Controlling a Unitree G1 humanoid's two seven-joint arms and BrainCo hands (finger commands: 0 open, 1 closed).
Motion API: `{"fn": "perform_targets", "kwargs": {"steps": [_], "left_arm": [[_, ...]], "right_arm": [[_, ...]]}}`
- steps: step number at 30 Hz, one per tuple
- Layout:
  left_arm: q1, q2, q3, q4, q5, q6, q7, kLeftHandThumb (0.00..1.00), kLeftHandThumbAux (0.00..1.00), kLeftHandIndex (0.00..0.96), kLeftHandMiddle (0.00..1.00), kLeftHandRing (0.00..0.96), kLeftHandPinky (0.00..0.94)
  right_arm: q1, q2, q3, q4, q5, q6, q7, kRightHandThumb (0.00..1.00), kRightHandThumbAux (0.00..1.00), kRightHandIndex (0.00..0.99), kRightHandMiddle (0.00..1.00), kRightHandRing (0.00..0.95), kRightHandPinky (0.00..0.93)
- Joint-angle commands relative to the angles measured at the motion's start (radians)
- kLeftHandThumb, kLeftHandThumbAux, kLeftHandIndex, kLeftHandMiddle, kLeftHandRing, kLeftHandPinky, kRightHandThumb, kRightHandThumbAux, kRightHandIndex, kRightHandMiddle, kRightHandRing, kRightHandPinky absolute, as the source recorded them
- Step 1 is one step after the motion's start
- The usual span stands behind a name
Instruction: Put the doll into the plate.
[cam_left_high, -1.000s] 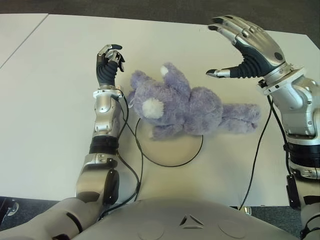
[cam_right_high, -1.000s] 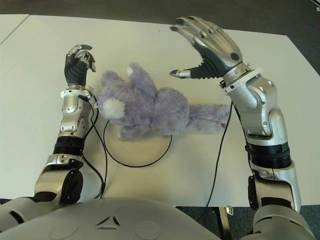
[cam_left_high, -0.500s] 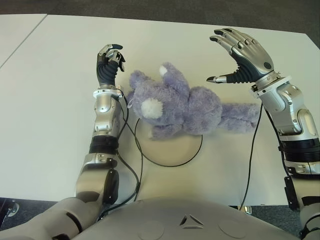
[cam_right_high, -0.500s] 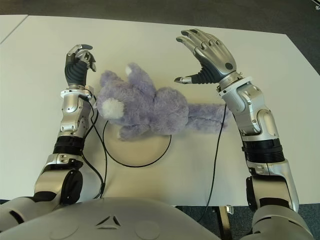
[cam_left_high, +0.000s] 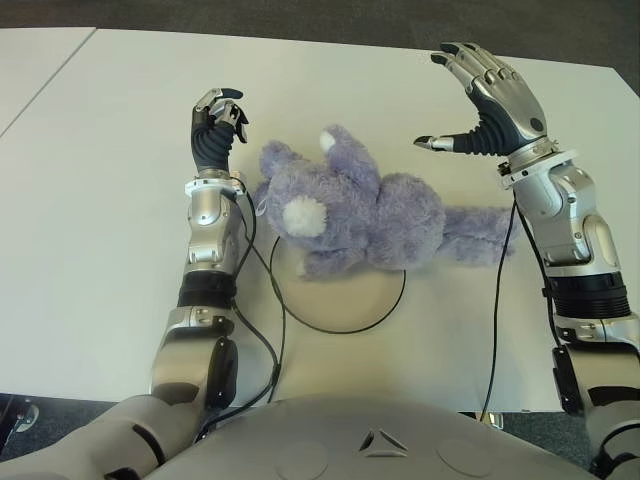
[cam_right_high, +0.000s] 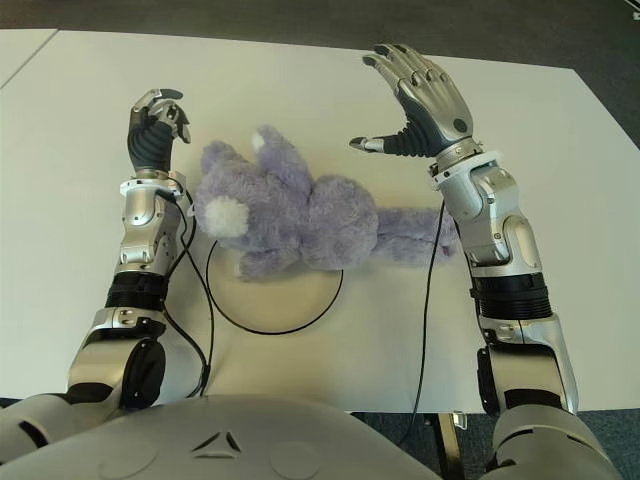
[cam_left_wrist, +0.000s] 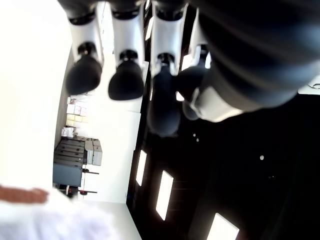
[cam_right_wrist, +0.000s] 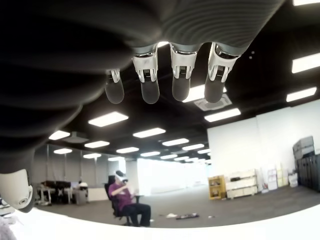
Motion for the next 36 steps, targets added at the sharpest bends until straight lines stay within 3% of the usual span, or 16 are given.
{"fn": "perform_targets", "kwargs": {"steps": [1,10,16,23,27,36], "left_arm": [[-0.002,-0.002,0.003,0.016,-0.005,-0.001,-0.008,0.719,0.698,0.446,0.799,0.79,0.76],[-0.006,-0.003,0.005,0.027,-0.003,-0.014,-0.005,0.719,0.698,0.446,0.799,0.79,0.764],[-0.015,-0.004,0.005,0.044,-0.001,-0.02,-0.002,0.719,0.698,0.446,0.798,0.79,0.761],[-0.048,-0.002,0.006,0.062,0.005,-0.006,0.013,0.72,0.698,0.446,0.795,0.785,0.747],[-0.065,-0.004,0.009,0.069,0.006,-0.004,0.022,0.719,0.698,0.446,0.799,0.788,0.75],[-0.085,-0.012,0.018,0.074,-0.006,-0.008,0.023,0.718,0.699,0.445,0.808,0.794,0.757]], "right_arm": [[0.004,0.037,-0.022,-0.005,0.061,0.059,0.027,0.101,0.546,0.0,0.0,0.0,0.033],[-0.014,0.122,-0.09,0.005,0.184,0.187,0.021,0.025,0.55,0.0,0.0,0.0,0.015],[-0.025,0.159,-0.128,0.003,0.23,0.25,-0.004,0.003,0.607,0.0,0.0,0.009,0.068],[-0.036,0.181,-0.16,-0.004,0.27,0.314,-0.014,0.0,0.641,0.0,0.018,0.037,0.099],[-0.069,0.187,-0.201,0.042,0.347,0.326,-0.005,0.0,0.648,0.0,0.024,0.043,0.108],[-0.106,0.259,-0.266,0.009,0.496,0.451,-0.01,0.071,0.622,0.0,0.021,0.043,0.128]]}}
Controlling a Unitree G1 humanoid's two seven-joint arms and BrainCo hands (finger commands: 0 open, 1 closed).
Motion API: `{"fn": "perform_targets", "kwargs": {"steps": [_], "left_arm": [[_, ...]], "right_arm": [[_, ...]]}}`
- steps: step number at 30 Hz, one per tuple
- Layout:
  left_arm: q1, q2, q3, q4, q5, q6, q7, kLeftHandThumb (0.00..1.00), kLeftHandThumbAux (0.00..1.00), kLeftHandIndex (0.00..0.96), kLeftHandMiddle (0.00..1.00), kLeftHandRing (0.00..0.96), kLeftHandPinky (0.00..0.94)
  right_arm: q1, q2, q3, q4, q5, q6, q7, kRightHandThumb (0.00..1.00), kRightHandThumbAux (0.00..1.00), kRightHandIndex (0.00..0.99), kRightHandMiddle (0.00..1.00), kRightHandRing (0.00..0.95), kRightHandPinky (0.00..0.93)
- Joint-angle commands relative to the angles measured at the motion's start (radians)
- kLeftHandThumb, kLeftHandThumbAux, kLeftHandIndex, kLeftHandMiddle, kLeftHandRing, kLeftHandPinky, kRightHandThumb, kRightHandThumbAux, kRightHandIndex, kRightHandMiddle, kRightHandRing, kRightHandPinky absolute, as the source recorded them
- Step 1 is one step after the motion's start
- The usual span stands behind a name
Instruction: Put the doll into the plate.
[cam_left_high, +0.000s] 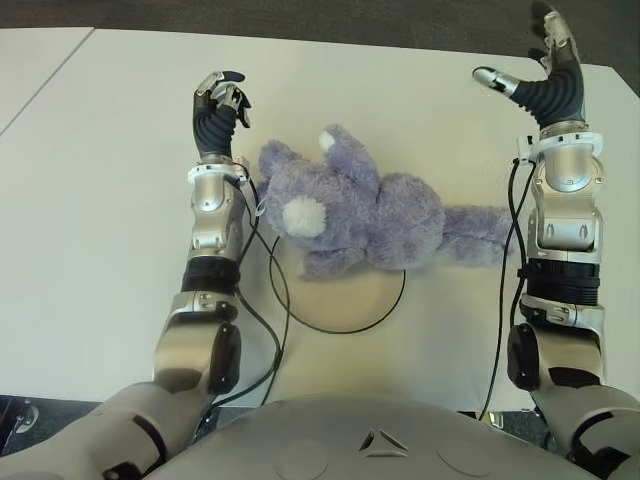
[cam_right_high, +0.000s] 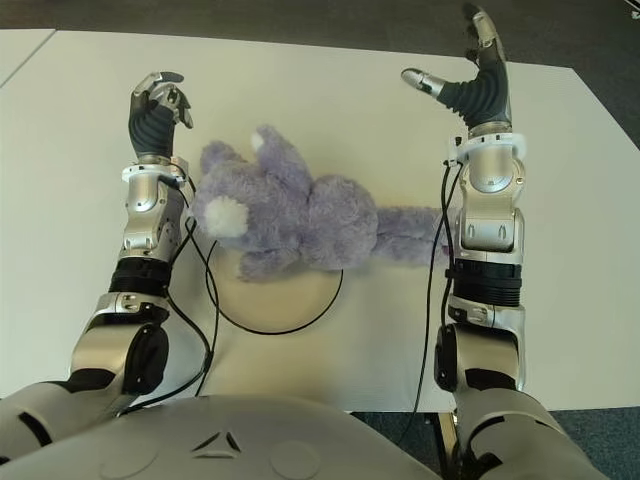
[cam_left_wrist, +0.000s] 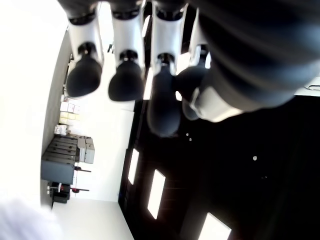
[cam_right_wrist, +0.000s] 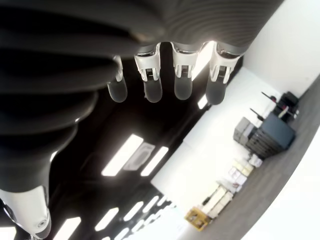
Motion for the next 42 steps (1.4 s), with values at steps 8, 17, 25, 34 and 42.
{"fn": "perform_targets", "kwargs": {"steps": [8,17,25,34,42], "left_arm": [[-0.01,-0.006,0.014,0.025,-0.005,0.016,0.01,0.717,0.699,0.445,0.811,0.795,0.758],[-0.023,0.004,0.028,0.045,-0.009,0.016,0.008,0.718,0.699,0.445,0.812,0.794,0.75],[-0.026,0.009,0.034,0.042,-0.016,0.035,0.008,0.719,0.698,0.445,0.806,0.788,0.736],[-0.017,0.015,0.027,0.017,-0.013,0.062,-0.007,0.719,0.698,0.445,0.806,0.789,0.742],[-0.008,0.022,0.019,0.006,-0.013,0.077,-0.022,0.719,0.698,0.445,0.807,0.791,0.749]], "right_arm": [[-0.023,0.063,-0.038,-0.034,0.086,0.129,-0.033,0.09,0.618,0.0,0.034,0.059,0.156],[-0.052,0.106,-0.083,0.04,0.175,0.134,-0.057,0.097,0.639,0.014,0.091,0.129,0.222],[-0.024,0.126,-0.096,0.007,0.233,0.144,-0.058,0.098,0.604,0.035,0.135,0.169,0.249],[0.075,0.148,-0.111,-0.059,0.266,0.141,-0.059,0.102,0.61,0.108,0.222,0.244,0.296],[0.103,0.131,-0.127,-0.069,0.276,0.135,-0.051,0.091,0.667,0.201,0.282,0.293,0.332]]}}
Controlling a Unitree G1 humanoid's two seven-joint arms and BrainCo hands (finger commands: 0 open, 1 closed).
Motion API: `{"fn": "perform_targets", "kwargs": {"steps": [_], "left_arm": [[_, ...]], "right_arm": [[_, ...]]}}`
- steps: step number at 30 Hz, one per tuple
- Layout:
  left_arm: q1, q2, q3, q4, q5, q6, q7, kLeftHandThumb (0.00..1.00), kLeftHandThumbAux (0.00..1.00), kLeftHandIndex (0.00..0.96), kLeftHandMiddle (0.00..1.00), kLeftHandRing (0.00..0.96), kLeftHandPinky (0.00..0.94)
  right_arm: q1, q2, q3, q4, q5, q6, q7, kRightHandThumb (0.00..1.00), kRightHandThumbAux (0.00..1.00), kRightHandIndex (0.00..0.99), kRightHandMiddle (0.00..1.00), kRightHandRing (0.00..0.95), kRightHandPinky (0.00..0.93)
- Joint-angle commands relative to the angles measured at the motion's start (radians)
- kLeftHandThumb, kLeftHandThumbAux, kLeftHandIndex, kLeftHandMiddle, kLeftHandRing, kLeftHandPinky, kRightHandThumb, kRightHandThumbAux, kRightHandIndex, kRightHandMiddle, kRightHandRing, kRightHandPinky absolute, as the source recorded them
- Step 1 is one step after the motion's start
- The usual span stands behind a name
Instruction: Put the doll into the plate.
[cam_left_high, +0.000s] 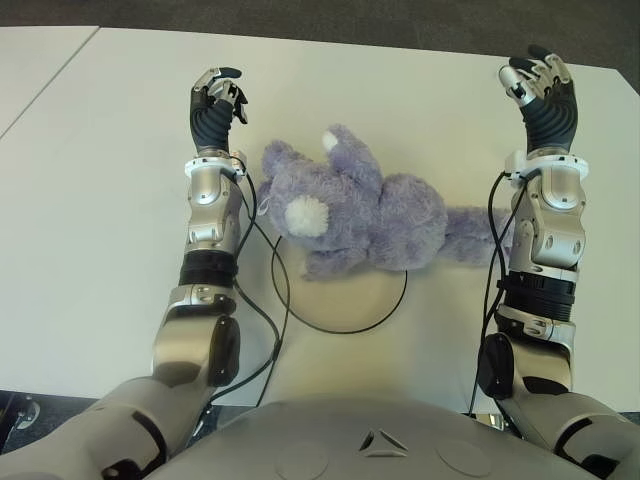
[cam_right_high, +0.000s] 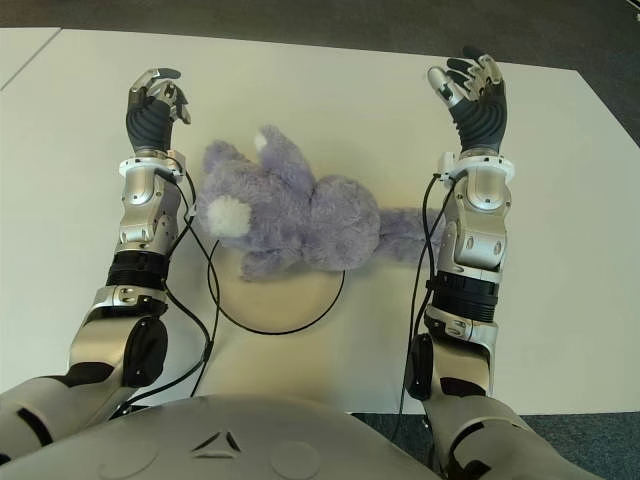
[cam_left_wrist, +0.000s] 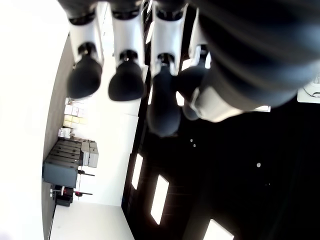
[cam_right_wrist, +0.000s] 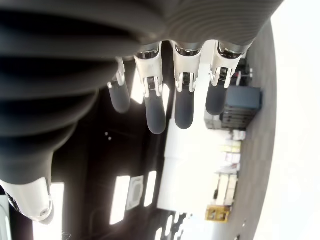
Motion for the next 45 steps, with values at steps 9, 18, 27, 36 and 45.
{"fn": "perform_targets", "kwargs": {"steps": [9,18,27,36,45], "left_arm": [[0.028,0.006,-0.012,-0.027,-0.011,0.046,-0.024,0.719,0.698,0.445,0.808,0.795,0.761],[0.045,0.003,-0.023,-0.055,-0.018,0.067,-0.051,0.718,0.699,0.445,0.814,0.801,0.764],[0.062,0.001,-0.034,-0.077,-0.017,0.071,-0.074,0.718,0.699,0.445,0.818,0.805,0.766],[0.086,0.002,-0.052,-0.109,-0.023,0.078,-0.101,0.715,0.7,0.445,0.823,0.81,0.778],[0.1,0.0,-0.059,-0.128,-0.024,0.107,-0.102,0.716,0.7,0.445,0.826,0.812,0.773]], "right_arm": [[0.071,0.011,-0.019,-0.03,0.034,-0.054,0.014,0.097,0.716,0.26,0.333,0.346,0.388],[0.116,0.081,0.018,-0.008,0.017,-0.106,-0.024,0.165,0.751,0.301,0.377,0.396,0.427],[0.122,0.091,0.037,-0.01,0.004,-0.047,-0.051,0.224,0.774,0.315,0.392,0.409,0.43],[0.147,0.088,0.051,0.002,-0.008,-0.028,-0.059,0.301,0.791,0.325,0.412,0.429,0.449],[0.18,0.1,0.067,0.012,-0.012,-0.069,-0.053,0.353,0.809,0.328,0.417,0.435,0.458]]}}
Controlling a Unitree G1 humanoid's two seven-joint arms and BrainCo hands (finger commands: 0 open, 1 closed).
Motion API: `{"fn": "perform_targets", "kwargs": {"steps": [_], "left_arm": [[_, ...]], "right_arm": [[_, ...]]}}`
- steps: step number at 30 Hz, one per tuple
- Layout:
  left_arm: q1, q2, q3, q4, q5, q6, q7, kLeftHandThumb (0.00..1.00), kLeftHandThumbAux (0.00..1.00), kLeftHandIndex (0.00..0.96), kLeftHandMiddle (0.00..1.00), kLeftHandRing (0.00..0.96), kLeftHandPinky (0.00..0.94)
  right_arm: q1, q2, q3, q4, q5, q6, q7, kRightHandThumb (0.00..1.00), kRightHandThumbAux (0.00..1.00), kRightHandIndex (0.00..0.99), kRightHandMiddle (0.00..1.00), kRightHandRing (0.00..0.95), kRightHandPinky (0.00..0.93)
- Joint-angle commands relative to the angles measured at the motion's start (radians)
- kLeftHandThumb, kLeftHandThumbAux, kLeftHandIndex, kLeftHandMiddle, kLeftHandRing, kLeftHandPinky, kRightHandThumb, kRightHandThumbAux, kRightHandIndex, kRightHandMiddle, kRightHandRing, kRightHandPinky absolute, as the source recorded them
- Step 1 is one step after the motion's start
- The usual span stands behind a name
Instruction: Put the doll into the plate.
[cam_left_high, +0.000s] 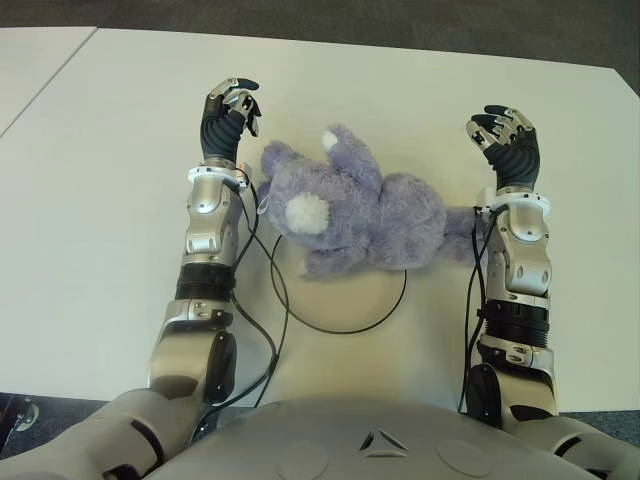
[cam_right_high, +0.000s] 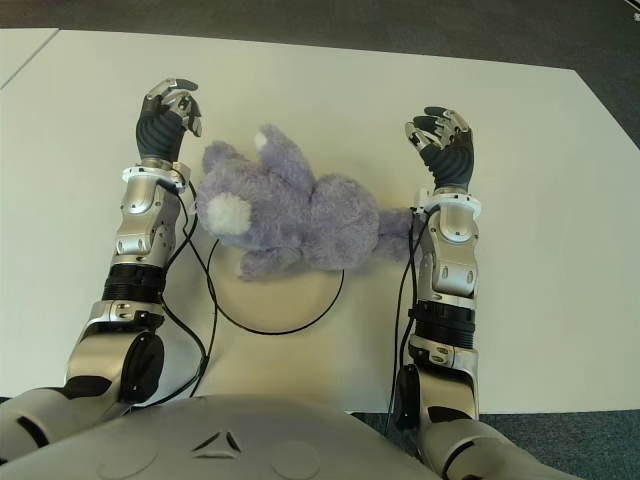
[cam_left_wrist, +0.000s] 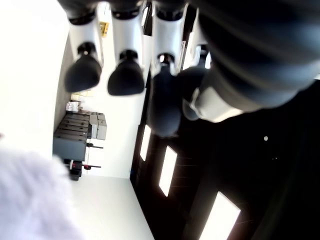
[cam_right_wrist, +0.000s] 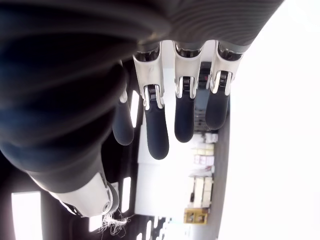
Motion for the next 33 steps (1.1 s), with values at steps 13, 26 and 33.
{"fn": "perform_targets", "kwargs": {"steps": [13,26,33], "left_arm": [[0.016,-0.004,-0.006,0.006,-0.004,0.027,-0.014,0.717,0.7,0.445,0.825,0.812,0.775],[0.048,-0.031,-0.008,-0.009,0.029,0.008,0.036,0.716,0.7,0.445,0.817,0.802,0.762],[0.066,-0.041,-0.011,-0.024,0.05,0.01,0.061,0.715,0.701,0.444,0.817,0.802,0.765]], "right_arm": [[0.077,0.052,0.032,-0.045,0.003,-0.014,-0.013,0.688,0.73,0.413,0.421,0.449,0.477],[0.051,0.087,0.044,0.099,-0.031,-0.116,-0.091,0.708,0.719,0.43,0.529,0.533,0.554],[0.038,0.106,0.047,0.17,-0.028,-0.252,-0.11,0.712,0.717,0.434,0.616,0.617,0.64]]}}
